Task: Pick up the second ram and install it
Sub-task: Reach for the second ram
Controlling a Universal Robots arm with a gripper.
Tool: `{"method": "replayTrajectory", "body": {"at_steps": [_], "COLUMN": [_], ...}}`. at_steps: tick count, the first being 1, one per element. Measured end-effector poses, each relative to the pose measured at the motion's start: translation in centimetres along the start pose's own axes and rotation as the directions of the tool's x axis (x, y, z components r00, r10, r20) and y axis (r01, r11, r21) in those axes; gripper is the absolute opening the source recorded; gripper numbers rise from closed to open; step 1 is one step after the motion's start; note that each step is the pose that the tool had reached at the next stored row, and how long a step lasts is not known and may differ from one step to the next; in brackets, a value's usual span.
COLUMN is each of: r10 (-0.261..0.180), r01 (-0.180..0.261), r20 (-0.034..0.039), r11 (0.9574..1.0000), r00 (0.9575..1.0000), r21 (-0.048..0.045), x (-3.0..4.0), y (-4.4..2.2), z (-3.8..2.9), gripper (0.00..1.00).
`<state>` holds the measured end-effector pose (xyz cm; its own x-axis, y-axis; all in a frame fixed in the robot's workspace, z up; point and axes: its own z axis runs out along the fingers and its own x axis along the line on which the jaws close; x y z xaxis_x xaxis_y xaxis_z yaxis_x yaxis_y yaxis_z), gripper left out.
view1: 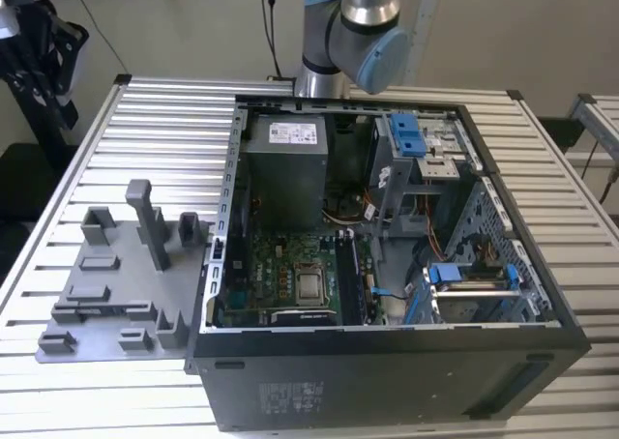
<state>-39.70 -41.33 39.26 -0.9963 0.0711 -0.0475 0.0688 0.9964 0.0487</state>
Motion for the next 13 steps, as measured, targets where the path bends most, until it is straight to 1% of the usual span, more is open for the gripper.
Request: {"method": "replayTrajectory", "body": {"at_steps": [7, 13], "r10": [0.000, 0.000], "r01": [0.000, 0.000], "r20": [0.0000, 0.0000], "r11": [1.0000, 1.0000], "r00": [1.0000, 1.0000], "r21": [0.0000, 0.0000], "x": [-0.03, -0.05], "y": [-0.92, -1.86], "z": [-0.05, -0.09], "gripper": [0.11, 0.11]}}
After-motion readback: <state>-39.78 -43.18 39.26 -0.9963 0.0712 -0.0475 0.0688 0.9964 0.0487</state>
